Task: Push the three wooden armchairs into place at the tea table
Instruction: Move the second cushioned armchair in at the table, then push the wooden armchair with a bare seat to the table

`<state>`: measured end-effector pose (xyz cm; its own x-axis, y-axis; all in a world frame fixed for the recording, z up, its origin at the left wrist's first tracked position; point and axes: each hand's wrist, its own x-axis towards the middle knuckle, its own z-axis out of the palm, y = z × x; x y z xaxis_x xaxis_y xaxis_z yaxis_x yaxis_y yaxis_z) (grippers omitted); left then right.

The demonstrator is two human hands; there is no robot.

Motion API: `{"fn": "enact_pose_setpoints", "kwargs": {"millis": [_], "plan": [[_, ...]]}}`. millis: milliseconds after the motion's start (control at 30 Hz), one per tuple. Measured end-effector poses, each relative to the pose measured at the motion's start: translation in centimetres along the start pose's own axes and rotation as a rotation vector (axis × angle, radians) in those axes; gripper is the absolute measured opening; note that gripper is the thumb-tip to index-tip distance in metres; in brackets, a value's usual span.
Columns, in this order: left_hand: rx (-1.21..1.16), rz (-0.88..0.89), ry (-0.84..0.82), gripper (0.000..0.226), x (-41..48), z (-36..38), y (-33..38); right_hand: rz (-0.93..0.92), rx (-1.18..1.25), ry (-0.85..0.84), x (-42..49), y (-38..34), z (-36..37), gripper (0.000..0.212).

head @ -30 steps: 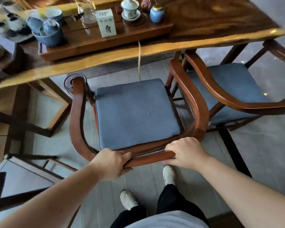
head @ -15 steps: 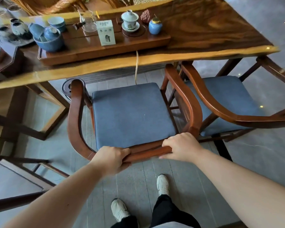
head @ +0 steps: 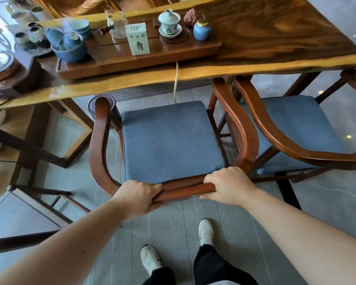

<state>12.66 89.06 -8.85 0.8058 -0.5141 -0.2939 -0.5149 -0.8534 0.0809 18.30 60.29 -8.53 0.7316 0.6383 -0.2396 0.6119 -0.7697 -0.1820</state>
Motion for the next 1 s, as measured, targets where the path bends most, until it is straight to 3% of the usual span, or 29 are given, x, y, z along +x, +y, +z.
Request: {"fn": "enact_pose_setpoints", "kwargs": {"millis": [367, 433, 567, 733, 1000], "plan": [[-0.047, -0.135, 0.0, 0.037, -0.4, 0.0, 1.2, 0.008, 0.006, -0.147, 0.1, -0.4, -1.3, 0.06], [-0.081, -0.187, 0.001, 0.04, -0.7, -0.3, 1.5, -0.015, 0.017, -0.219, 0.2, -0.7, -1.6, 0.071], [-0.125, -0.291, 0.079, 0.055, -3.1, -1.7, 1.6, -0.176, 0.031, -0.285, 1.6, -2.9, -2.6, 0.091], [-0.047, -0.495, 0.232, 0.063, -9.2, -2.8, 1.1, -0.468, -0.041, -0.256, 7.1, -8.6, -3.4, 0.085], [-0.034, -0.922, 0.18, 0.06, -21.3, -1.2, 1.0, -0.774, -0.148, -0.153, 14.2, -19.5, -4.3, 0.078]]}}
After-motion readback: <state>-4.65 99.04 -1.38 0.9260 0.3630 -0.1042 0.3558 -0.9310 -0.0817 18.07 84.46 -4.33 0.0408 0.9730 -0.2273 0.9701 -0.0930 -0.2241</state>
